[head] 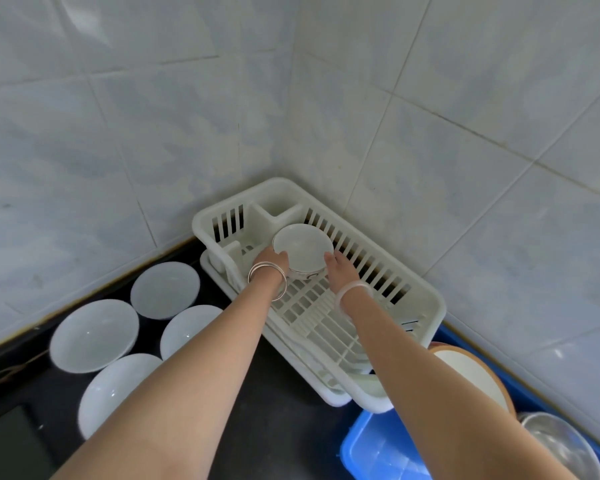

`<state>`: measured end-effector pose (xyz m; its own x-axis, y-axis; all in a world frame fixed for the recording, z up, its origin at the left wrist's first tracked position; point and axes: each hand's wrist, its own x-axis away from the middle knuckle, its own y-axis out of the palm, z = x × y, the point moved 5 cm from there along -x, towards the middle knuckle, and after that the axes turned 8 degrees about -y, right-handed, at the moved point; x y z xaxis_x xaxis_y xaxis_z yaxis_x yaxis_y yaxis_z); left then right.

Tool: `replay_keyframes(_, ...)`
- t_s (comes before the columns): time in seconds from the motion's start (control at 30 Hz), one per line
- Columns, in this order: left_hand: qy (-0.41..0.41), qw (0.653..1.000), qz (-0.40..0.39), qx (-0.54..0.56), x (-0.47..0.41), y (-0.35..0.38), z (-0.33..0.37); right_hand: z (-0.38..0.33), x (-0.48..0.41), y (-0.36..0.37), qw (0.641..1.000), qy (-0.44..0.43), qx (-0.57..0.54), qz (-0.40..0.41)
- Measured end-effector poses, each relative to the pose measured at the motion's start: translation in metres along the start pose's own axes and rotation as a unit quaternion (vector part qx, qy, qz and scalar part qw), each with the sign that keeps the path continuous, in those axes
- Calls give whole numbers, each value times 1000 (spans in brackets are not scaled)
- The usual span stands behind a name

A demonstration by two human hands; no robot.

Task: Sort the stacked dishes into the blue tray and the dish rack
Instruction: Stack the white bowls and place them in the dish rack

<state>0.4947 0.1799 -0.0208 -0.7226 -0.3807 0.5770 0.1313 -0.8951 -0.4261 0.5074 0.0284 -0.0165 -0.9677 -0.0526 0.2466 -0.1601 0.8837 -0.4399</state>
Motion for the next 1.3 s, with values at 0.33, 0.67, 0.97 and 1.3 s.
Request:
replay_keyframes(0.33, 132, 990, 30, 44, 94, -48, -44, -45, 96, 7, 994, -105, -5, 13)
replay_keyframes(0.67, 76, 977, 196, -21, 151, -110, -200, -5, 173, 100, 988, -59, 84, -113)
replay_keyframes(0.97, -39, 964, 261, 34, 149, -142, -280, 27, 150, 164, 986, 115, 33, -119)
replay_keyframes(1.3, -62, 957, 166, 231, 140, -139, -298, 27, 145, 163, 980, 158, -115, -28)
